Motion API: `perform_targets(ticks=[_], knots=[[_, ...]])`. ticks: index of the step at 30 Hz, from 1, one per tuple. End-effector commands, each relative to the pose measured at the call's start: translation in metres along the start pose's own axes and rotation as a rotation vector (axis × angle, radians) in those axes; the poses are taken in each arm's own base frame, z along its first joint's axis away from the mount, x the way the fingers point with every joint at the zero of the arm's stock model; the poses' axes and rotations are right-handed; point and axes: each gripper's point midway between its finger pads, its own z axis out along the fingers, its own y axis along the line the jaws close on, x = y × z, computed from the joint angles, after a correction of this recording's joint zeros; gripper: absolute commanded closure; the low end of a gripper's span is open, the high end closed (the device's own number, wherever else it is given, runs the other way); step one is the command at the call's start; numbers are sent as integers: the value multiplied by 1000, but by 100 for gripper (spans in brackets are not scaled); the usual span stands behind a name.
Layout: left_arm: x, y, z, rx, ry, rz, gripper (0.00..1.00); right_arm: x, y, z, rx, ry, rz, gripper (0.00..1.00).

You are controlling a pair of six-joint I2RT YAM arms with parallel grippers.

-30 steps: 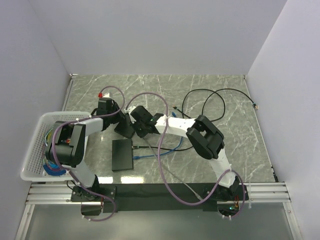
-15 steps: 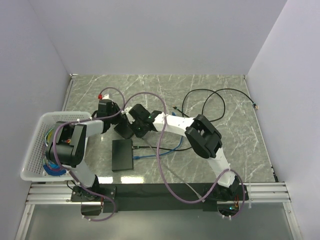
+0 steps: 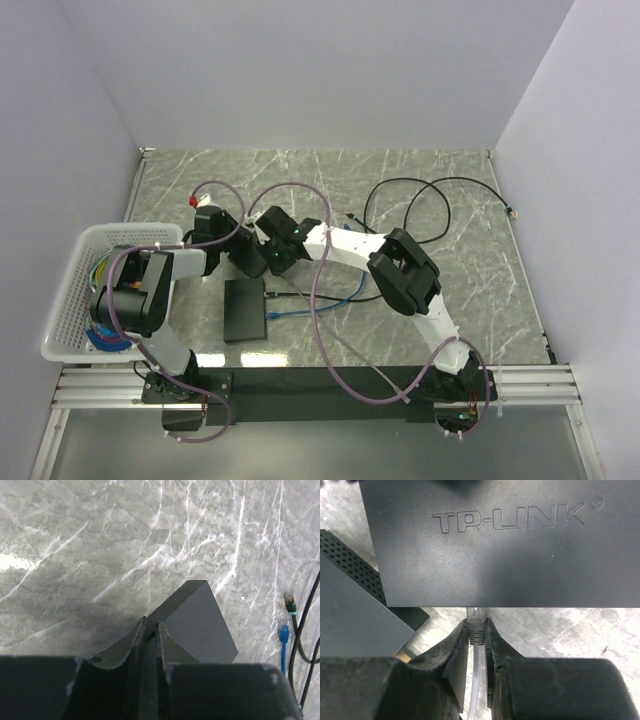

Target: Insert the plug into the switch port

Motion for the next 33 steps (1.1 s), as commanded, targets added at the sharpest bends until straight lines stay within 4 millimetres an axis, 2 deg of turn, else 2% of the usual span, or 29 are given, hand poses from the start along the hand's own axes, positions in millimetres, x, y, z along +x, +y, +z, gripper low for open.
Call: perform_targets(ticks=[1, 4, 9, 10, 12, 14, 15, 16, 18, 19, 20, 21, 22, 23, 24, 25, 27, 28, 30, 31, 33], knots=[[126, 32, -40, -81, 455, -91, 84, -99, -37, 2, 112, -325, 82, 100], [128, 33, -42, -77, 457, -90, 86, -112, -36, 3, 80, -339, 88, 100], [137, 38, -44, -81, 481, -95, 87, -119, -35, 9, 79, -339, 41, 100], [139, 38, -45, -80, 487, -100, 89, -129, -35, 5, 81, -359, 37, 100], [141, 38, -44, -81, 492, -103, 90, -127, -38, 11, 93, -341, 26, 99], [139, 40, -44, -95, 486, -101, 91, -129, -37, 11, 93, -336, 12, 92], [136, 39, -43, -97, 478, -99, 92, -128, -38, 9, 95, -334, 10, 84], [135, 39, -43, -105, 475, -100, 93, -119, -39, 13, 98, -314, 7, 82], [127, 37, -43, -117, 452, -96, 94, -119, -41, 4, 114, -327, 8, 75], [123, 36, -43, -121, 438, -99, 94, -102, -44, 9, 121, -294, 7, 72], [115, 31, -42, -116, 413, -96, 94, -107, -42, -1, 118, -318, 5, 69], [111, 32, -42, -133, 399, -95, 94, -102, -42, -3, 114, -313, 5, 63], [107, 30, -42, -138, 383, -101, 94, -87, -44, 1, 117, -284, 7, 60], [97, 25, -41, -130, 354, -98, 93, -89, -42, -7, 115, -299, 12, 57], [92, 28, -40, -157, 332, -94, 93, -85, -42, -8, 110, -295, 16, 52], [87, 27, -39, -166, 318, -94, 93, -71, -40, -5, 101, -272, 19, 50], [72, 22, -33, -178, 279, -84, 92, -67, -38, -13, 95, -278, 25, 44], [68, 22, -31, -186, 271, -78, 92, -52, -36, -10, 86, -249, 24, 42], [61, 22, -27, -214, 266, -70, 92, -51, -31, -19, 78, -264, 22, 23], [58, 25, -25, -234, 257, -65, 92, -41, -31, -19, 78, -245, 23, 21], [51, 24, -19, -247, 244, -64, 91, -42, -27, -31, 71, -265, 30, 18]])
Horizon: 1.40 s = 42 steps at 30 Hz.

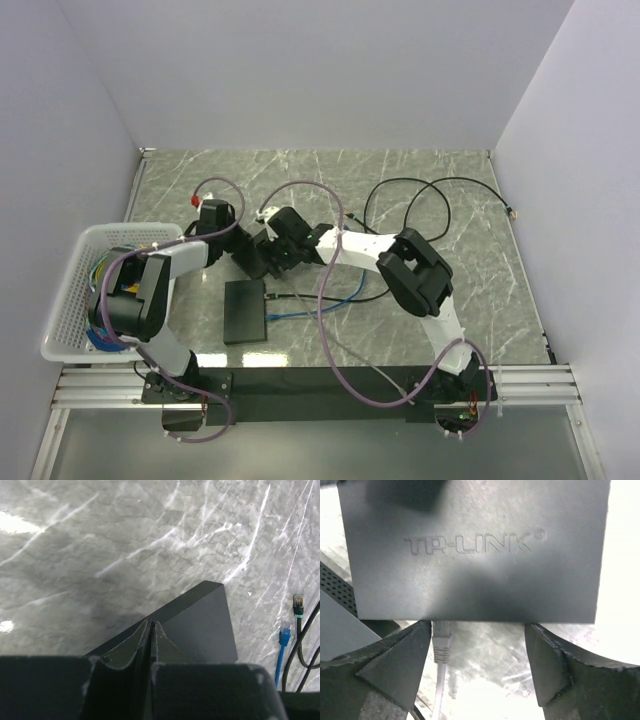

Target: Insert the plug into the switch port

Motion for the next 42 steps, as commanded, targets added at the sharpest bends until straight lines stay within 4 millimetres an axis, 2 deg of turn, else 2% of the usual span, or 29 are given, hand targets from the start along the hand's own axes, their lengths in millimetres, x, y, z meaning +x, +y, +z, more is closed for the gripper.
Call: perform_targets(ticks=[1, 2, 4, 5, 7, 8, 12, 16, 20, 30, 34, 35, 38, 42], knots=[[45, 28, -3, -135, 183, 6, 90, -32, -6, -25, 26, -145, 30, 18], [41, 29, 0, -146, 173, 2, 89, -37, -1, -35, 1, -161, 41, 17], [37, 29, 3, -154, 164, -5, 84, -28, 1, -40, -2, -147, 58, 16], [35, 29, 5, -160, 162, -7, 83, -32, 2, -49, -8, -160, 61, 16], [32, 30, 6, -170, 156, -9, 79, -22, 4, -54, -9, -148, 68, 16], [29, 28, 8, -170, 152, -11, 78, -24, 7, -62, -16, -161, 74, 16], [23, 29, 9, -177, 147, -15, 75, -12, 13, -69, -46, -152, 94, 20], [13, 33, 9, -177, 126, -27, 72, -5, 17, -64, -63, -131, 98, 28], [4, 44, 9, -191, 111, -37, 73, 0, 25, -55, -89, -105, 98, 33], [7, 51, 14, -176, 126, -30, 78, 23, 43, -32, -97, -29, 54, 55], [10, 52, 18, -164, 137, -28, 82, 29, 41, -23, -79, -8, 51, 66], [10, 52, 18, -159, 139, -24, 83, 31, 40, -21, -74, -2, 49, 71], [13, 50, 19, -147, 163, -3, 89, 30, 37, -17, -55, 0, 42, 78], [18, 52, 17, -149, 194, 19, 99, 24, 35, -13, -35, -4, 32, 82]])
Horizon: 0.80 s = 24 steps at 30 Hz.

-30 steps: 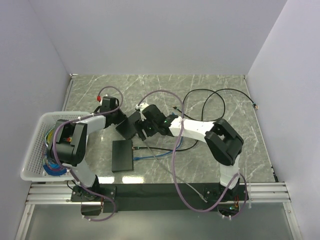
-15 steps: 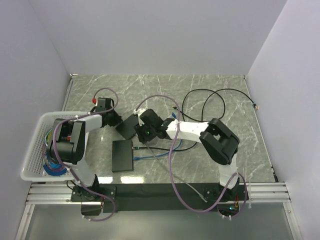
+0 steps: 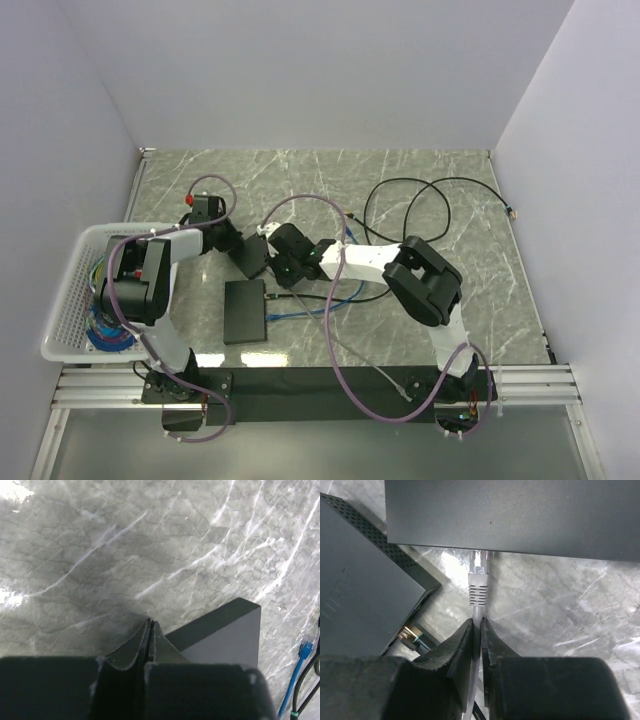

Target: Insert the plug into the switch port

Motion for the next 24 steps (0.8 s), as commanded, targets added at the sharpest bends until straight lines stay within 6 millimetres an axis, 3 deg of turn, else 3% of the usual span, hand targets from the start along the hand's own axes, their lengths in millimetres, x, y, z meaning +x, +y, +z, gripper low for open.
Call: perform_targets(ticks=[1, 10, 15, 19, 24], knots=[[28, 26, 5, -77, 101, 46, 100, -16, -3, 7, 34, -22, -29, 82], [56, 27, -10, -120, 154, 93, 99, -44, -26, 17, 113, -50, 18, 91], [81, 23, -6, -94, 213, 89, 99, -66, -46, 18, 155, -88, 72, 100], [99, 26, -2, -88, 253, 82, 99, -73, -56, 22, 168, -95, 95, 100], [112, 26, -1, -70, 279, 75, 99, -88, -50, 30, 124, -118, 96, 100]])
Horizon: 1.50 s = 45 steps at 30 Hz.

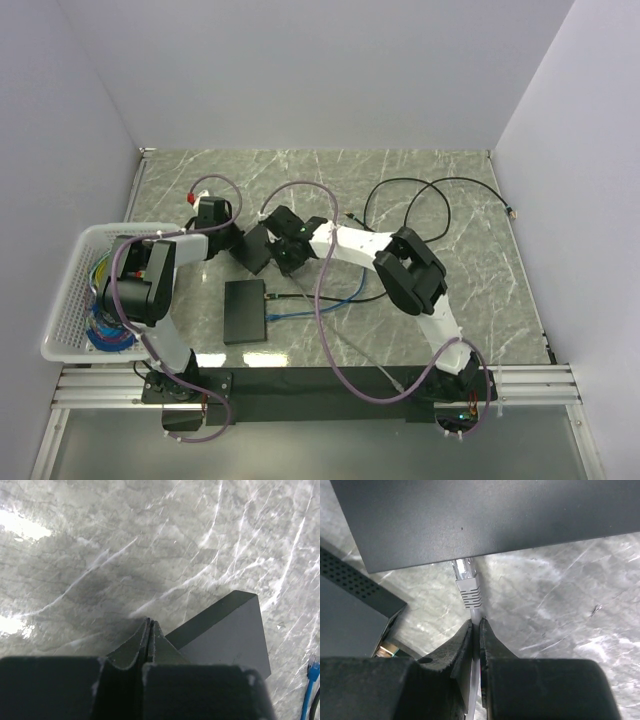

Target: Insert the plug into the switch port

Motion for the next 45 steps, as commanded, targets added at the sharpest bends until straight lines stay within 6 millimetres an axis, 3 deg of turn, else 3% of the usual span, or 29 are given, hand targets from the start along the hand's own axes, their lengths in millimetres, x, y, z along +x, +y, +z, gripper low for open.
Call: perform_targets(ticks=[1, 6, 17, 21, 27, 29, 31, 32, 34, 36, 38, 39, 42, 45], knots=[[119, 28, -21, -60, 397, 34, 99, -77, -13, 20, 25, -250, 36, 100], [130, 30, -25, -44, 417, 25, 99, -105, -3, 20, -1, -285, 44, 100], [150, 35, -31, -36, 454, 30, 100, -134, -7, 35, 0, -318, 73, 100], [151, 35, -31, -39, 456, 34, 99, -151, -19, 25, -1, -367, 121, 100], [146, 35, -33, -53, 428, 36, 100, -179, -15, -1, -49, -443, 83, 91], [143, 37, -37, -79, 423, 33, 99, -174, -13, -2, -57, -425, 65, 80], [132, 27, -41, -55, 389, 30, 100, -169, -15, -7, -53, -422, 49, 70], [125, 26, -42, -60, 363, 30, 100, -150, -18, 4, -42, -381, 49, 68], [109, 19, -46, -67, 317, 37, 97, -143, -21, -3, -32, -384, 43, 64], [89, 15, -46, -92, 259, 49, 88, -119, -27, 0, -12, -345, 39, 63], [74, 8, -48, -82, 231, 49, 81, -107, -29, 0, -7, -338, 40, 61], [65, 11, -46, -103, 199, 51, 75, -87, -32, 7, -1, -299, 40, 60], [35, 1, -40, -98, 146, 48, 67, -73, -31, -3, -2, -297, 36, 55], [18, -1, -30, -99, 115, 67, 62, -61, -30, -9, 5, -287, 25, 48]])
